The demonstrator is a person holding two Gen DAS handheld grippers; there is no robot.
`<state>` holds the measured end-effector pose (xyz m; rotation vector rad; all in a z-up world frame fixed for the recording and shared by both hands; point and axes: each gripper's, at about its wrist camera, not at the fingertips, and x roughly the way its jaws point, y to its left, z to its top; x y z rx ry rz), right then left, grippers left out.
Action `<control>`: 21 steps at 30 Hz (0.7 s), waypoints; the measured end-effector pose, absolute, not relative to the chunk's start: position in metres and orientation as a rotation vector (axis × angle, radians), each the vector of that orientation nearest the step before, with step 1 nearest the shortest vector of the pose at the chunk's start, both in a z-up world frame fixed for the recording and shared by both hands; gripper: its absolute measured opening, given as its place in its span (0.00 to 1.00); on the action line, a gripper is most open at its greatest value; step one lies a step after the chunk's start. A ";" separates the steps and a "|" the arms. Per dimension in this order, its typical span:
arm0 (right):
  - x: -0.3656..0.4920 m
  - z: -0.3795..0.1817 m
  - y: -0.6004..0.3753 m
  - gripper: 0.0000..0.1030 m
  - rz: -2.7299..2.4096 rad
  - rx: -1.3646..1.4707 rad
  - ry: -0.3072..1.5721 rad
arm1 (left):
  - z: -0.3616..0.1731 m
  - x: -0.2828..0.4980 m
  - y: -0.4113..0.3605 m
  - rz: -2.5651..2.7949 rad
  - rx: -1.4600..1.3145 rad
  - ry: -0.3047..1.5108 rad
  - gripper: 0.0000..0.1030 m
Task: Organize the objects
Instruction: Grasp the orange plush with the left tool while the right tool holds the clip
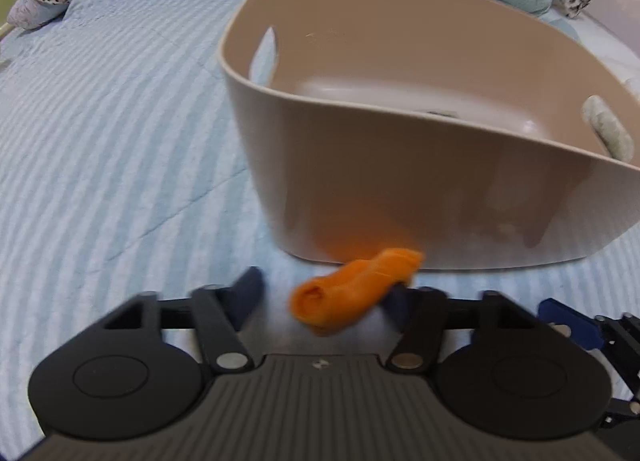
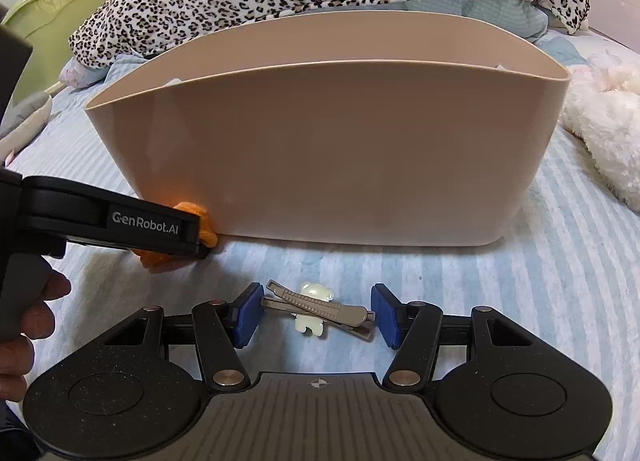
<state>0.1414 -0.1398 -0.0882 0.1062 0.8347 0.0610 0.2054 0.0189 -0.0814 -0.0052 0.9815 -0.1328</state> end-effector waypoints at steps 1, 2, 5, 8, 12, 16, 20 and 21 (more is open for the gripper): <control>0.142 -0.088 -0.141 0.54 0.061 0.108 0.834 | -0.081 0.204 0.018 -0.149 -0.011 0.981 0.39; 0.140 -0.088 -0.143 0.54 0.061 0.110 0.834 | -0.080 0.202 0.018 -0.162 -0.024 0.984 0.35; 0.137 -0.088 -0.145 0.54 0.066 0.119 0.833 | -0.077 0.199 0.022 -0.167 -0.065 0.989 0.19; 0.133 -0.084 -0.149 0.54 0.072 0.129 0.830 | -0.075 0.192 0.022 -0.157 -0.040 0.988 0.13; 0.127 -0.076 -0.153 0.54 0.079 0.134 0.822 | -0.068 0.179 0.023 -0.158 -0.033 0.976 0.13; 0.120 -0.065 -0.161 0.54 0.082 0.159 0.813 | -0.055 0.169 0.024 -0.158 -0.031 0.954 0.13; 0.108 -0.044 -0.168 0.54 0.088 0.161 0.777 | -0.033 0.155 0.023 -0.161 -0.010 0.911 0.13; 0.105 -0.038 -0.170 0.54 0.091 0.164 0.766 | -0.027 0.151 0.022 -0.162 -0.007 0.896 0.13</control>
